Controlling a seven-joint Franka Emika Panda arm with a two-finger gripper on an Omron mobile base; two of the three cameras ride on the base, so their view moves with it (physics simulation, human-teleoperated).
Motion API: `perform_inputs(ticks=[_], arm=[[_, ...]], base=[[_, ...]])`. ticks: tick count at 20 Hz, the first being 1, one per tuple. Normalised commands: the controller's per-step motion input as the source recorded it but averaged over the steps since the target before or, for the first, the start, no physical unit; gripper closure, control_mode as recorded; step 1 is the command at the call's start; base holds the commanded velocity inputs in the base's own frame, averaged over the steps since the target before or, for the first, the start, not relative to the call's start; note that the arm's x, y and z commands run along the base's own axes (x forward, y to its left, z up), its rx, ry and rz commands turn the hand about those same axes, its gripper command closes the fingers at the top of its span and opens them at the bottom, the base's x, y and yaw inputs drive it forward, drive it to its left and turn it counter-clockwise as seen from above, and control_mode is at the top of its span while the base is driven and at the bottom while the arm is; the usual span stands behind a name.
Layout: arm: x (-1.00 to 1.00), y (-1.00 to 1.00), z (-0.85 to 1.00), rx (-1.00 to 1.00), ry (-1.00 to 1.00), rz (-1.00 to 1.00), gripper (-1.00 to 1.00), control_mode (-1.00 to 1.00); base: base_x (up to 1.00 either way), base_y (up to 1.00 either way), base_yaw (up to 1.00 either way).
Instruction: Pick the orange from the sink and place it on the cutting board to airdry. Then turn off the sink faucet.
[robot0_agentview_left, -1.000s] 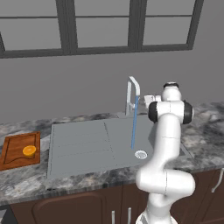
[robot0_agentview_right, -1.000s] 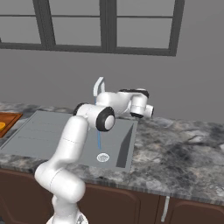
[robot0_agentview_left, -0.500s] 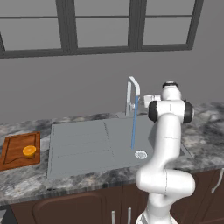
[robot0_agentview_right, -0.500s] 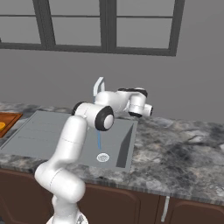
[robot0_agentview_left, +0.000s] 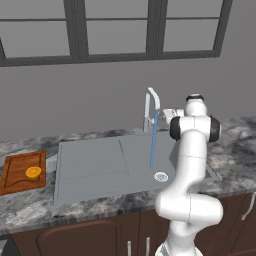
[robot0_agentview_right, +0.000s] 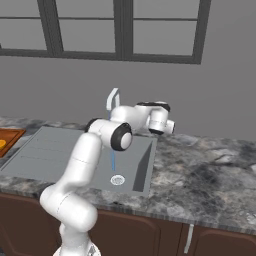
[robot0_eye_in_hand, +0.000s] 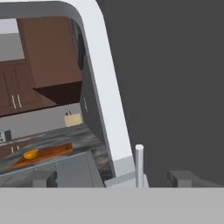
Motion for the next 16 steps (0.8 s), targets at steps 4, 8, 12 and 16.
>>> perform_inputs(ticks=[4,8,12,16], arm=[[0.24,0.93,0.29,0.0,-0.05,0.17,-1.0,-1.0],[0.37,1.0,0.3,-0.04,-0.02,0.13,-1.0,-1.0],[0.42,1.0,0.37,-0.09,-0.02,0.09,-1.0,-1.0],[0.48,1.0,0.39,-0.14,-0.02,0.05,-1.0,-1.0]], base=[[0.0,0.0,0.0],[0.0,0.0,0.0],[0.0,0.0,0.0],[0.0,0.0,0.0]])
